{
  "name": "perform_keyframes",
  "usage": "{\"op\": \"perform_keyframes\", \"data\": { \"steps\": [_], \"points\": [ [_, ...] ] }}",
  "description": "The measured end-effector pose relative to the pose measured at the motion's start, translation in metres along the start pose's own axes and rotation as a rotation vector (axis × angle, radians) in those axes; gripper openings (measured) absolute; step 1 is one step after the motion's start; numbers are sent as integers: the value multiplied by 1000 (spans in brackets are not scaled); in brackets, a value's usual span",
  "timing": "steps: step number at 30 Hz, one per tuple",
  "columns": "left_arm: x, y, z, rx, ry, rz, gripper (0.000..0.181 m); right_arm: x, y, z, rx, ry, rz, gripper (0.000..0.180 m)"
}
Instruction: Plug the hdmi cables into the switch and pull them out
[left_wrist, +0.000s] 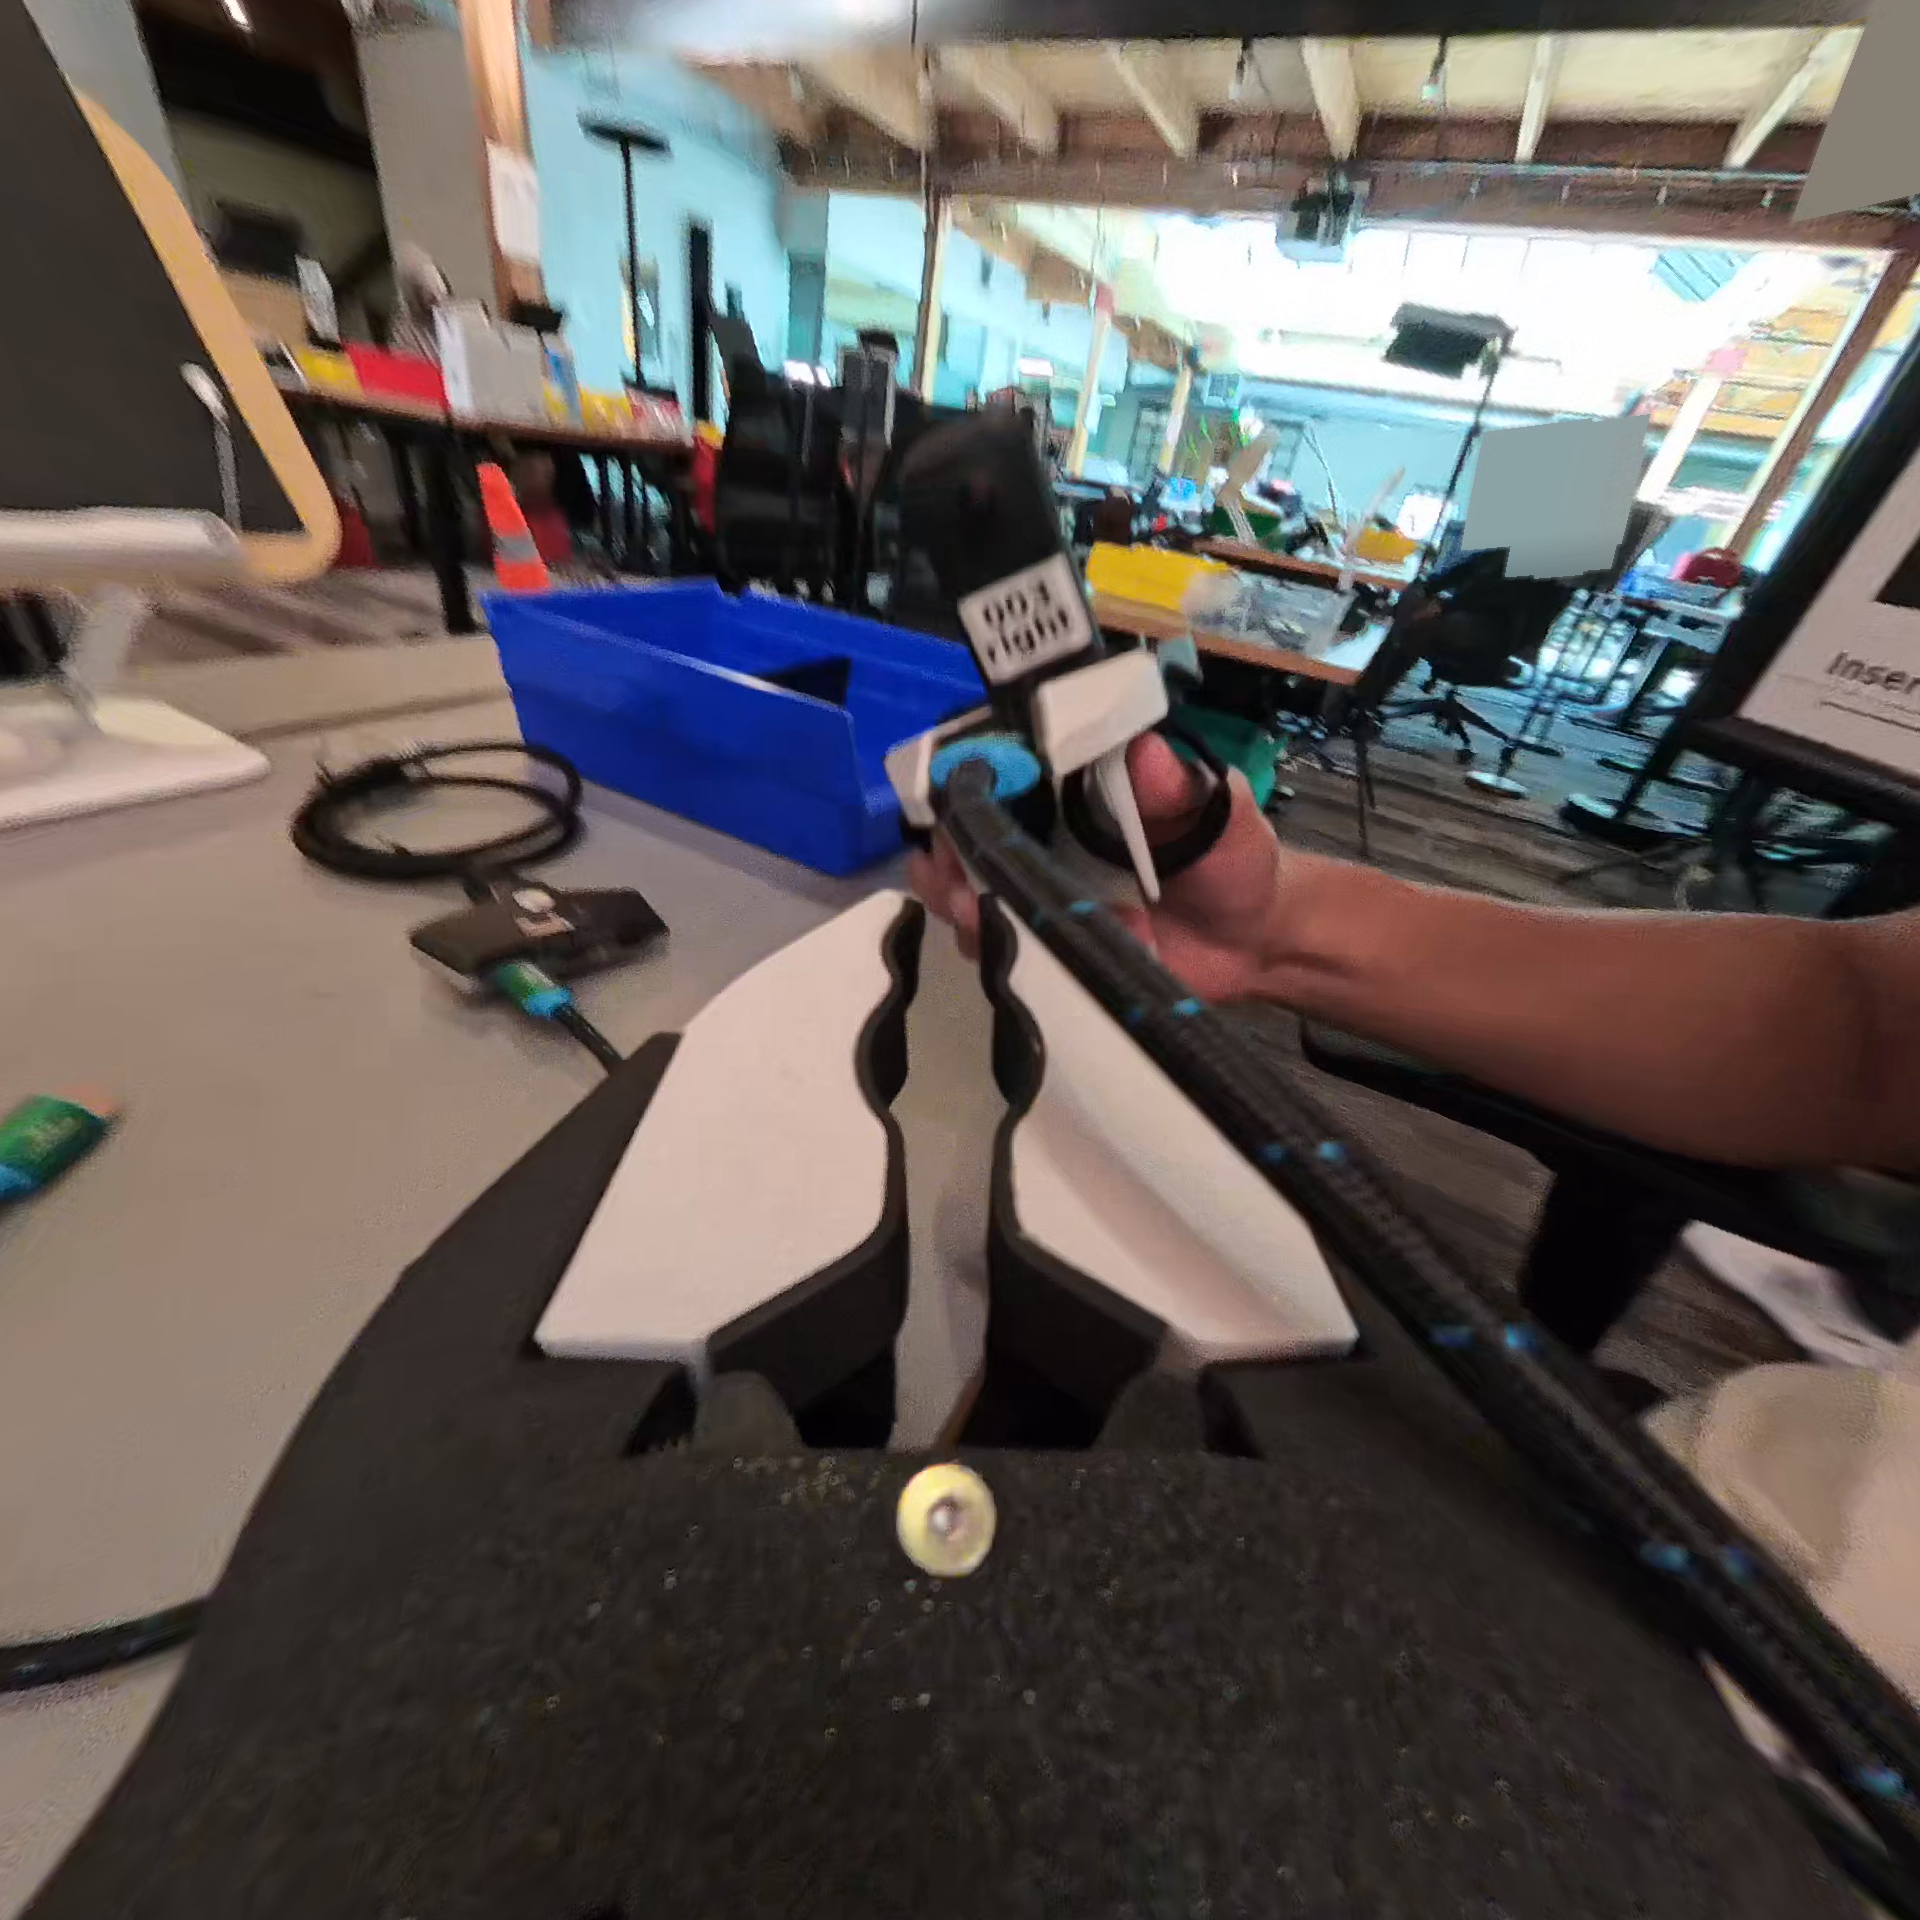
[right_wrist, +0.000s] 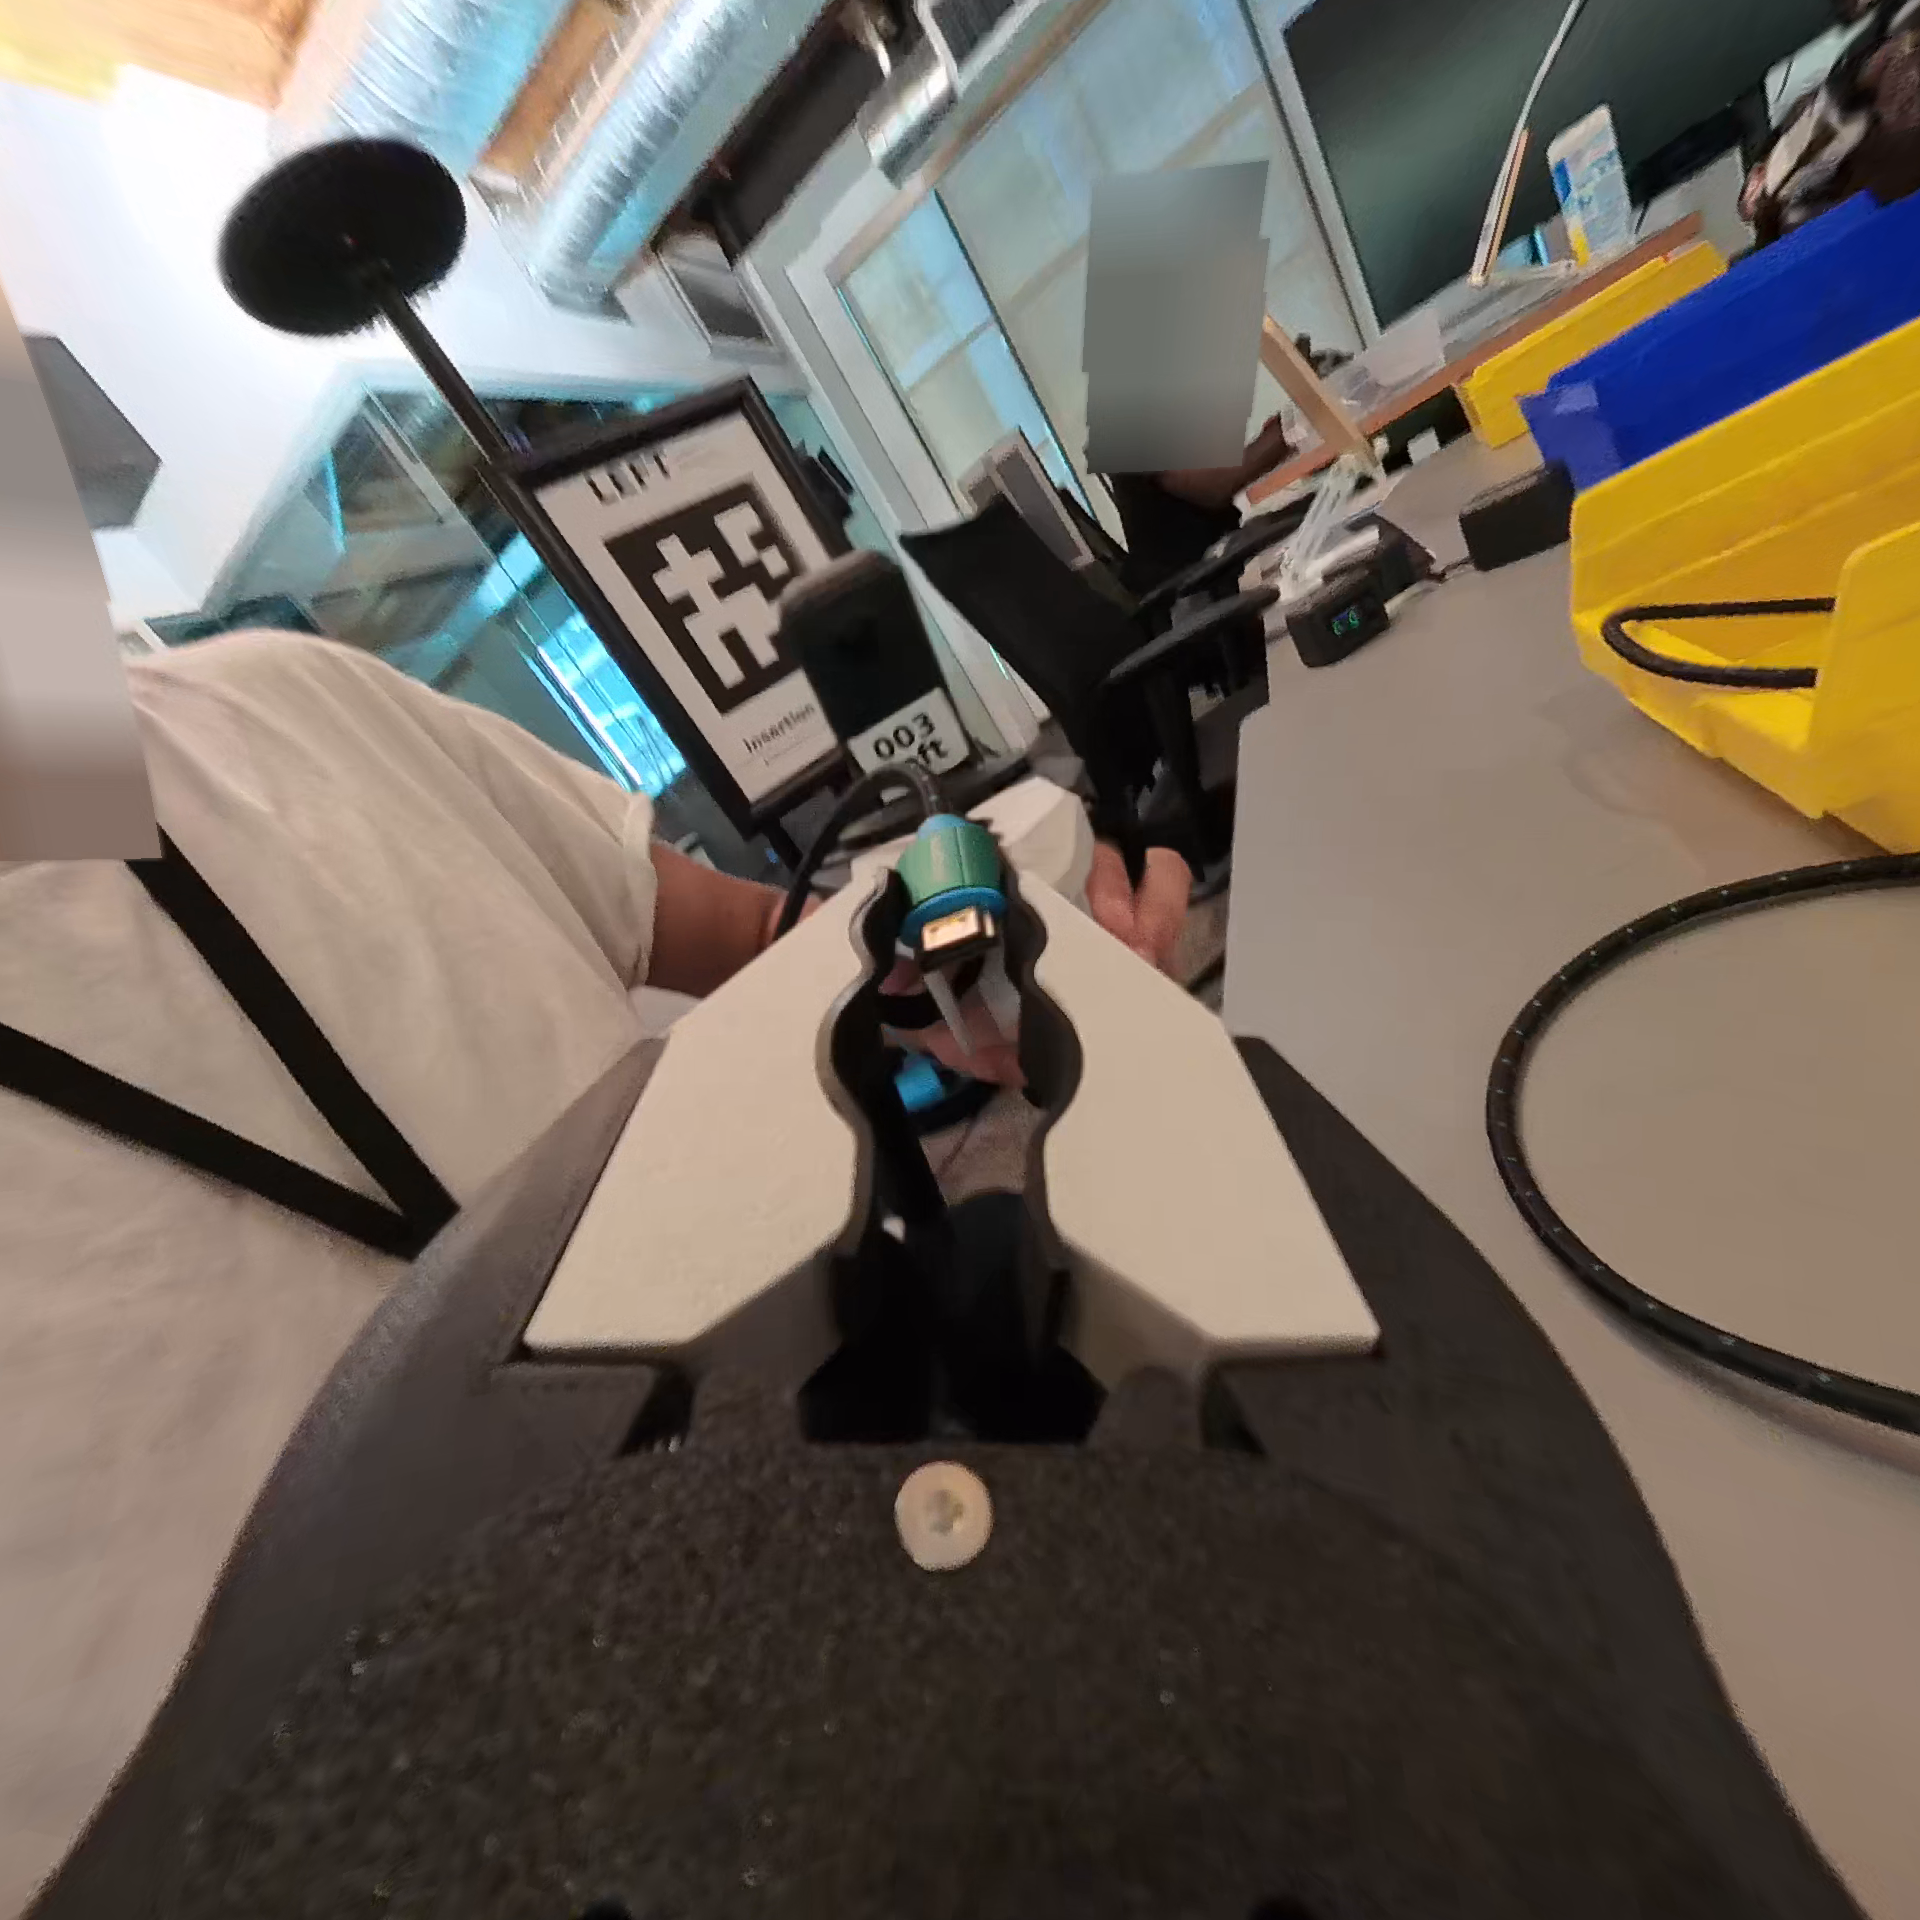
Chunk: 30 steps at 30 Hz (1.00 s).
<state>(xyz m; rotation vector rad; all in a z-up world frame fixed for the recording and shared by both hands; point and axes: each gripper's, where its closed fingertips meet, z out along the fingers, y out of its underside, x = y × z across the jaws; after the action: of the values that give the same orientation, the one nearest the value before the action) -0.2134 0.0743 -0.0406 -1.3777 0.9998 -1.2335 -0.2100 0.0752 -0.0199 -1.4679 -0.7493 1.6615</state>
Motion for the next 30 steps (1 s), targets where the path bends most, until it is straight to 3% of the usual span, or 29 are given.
{"op": "perform_keyframes", "data": {
  "steps": [4,10,18,21,30],
  "points": [
    [1,7,7,-32,38,-102,24,-2,3,-7,-151,6,4,18],
    [5,7,11,-29,-20,-7,41,5,29,11,-214,-77,164,17],
    [12,-19,-8,105,-51,164,24,5,27,7,-183,-138,254,18],
    [2,-16,-9,71,-63,154,6,8,30,4,-194,-114,253,18],
    [-7,-8,-7,4,-3,15,7,15,20,2,-131,-36,186,17]
  ]
}}
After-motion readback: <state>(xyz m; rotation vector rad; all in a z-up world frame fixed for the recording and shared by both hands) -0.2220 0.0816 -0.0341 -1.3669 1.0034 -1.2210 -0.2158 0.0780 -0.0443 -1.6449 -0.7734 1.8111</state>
